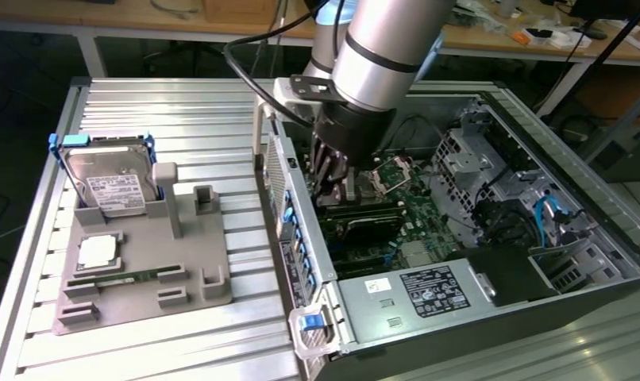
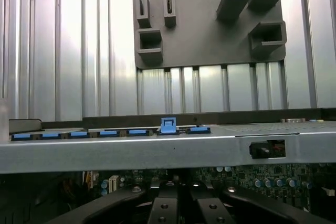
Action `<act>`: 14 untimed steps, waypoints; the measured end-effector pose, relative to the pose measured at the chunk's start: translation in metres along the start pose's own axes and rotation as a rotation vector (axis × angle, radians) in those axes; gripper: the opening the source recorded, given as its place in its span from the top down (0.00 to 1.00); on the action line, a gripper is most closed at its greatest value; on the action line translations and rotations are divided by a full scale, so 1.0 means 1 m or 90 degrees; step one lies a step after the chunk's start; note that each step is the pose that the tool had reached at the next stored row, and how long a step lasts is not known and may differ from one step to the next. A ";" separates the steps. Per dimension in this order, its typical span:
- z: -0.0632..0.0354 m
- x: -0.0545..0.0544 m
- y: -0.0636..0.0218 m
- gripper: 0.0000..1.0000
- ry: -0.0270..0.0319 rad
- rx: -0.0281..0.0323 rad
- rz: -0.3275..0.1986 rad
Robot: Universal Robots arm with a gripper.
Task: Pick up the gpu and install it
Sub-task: 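Press down on the gpu until it lock into place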
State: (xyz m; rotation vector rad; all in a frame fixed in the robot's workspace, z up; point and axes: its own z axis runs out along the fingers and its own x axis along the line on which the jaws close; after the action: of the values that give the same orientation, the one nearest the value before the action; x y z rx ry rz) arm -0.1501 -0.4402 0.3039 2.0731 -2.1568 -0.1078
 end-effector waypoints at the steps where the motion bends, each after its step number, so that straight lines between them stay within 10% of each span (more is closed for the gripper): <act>1: -0.0006 0.000 0.0002 0.89 0.0000 -0.0004 0.000; 14: -0.0048 0.000 0.0022 0.89 0.0001 -0.0066 0.000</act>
State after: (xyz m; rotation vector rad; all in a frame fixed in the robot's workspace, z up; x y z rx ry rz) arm -0.1515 -0.4402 0.3090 2.0681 -2.1508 -0.1186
